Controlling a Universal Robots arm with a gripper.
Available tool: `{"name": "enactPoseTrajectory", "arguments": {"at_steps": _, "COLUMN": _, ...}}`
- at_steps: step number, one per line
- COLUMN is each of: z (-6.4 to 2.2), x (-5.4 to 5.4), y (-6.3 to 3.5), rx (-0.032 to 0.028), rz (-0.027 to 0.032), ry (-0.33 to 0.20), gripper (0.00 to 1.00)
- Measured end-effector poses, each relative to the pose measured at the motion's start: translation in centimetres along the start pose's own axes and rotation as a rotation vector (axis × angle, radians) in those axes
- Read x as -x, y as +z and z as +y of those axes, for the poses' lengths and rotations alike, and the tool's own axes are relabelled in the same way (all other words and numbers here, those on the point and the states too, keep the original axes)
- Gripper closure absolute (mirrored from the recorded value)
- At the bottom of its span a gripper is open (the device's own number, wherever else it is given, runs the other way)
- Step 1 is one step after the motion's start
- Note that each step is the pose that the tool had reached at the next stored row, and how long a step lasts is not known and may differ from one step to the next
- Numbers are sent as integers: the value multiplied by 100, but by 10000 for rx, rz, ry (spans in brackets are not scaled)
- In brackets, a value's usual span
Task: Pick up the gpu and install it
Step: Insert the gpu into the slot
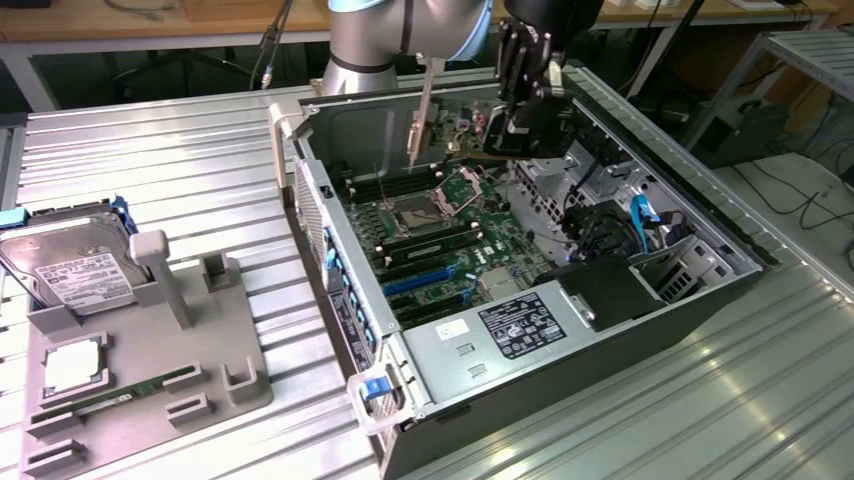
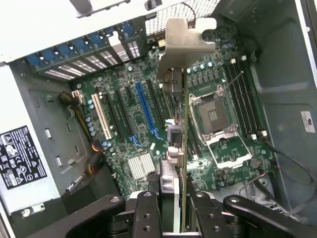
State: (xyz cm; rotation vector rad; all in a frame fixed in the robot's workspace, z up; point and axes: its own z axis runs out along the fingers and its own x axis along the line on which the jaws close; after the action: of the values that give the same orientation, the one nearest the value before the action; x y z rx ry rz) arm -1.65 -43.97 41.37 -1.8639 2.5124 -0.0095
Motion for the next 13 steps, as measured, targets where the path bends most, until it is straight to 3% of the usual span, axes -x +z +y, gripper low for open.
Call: {"name": "enactPoseTrajectory", "arguments": {"at_steps": 13, "z": -1, "x": 0, "y": 18, "rx": 10, "rz": -28, "ry": -2178, "gripper": 72}}
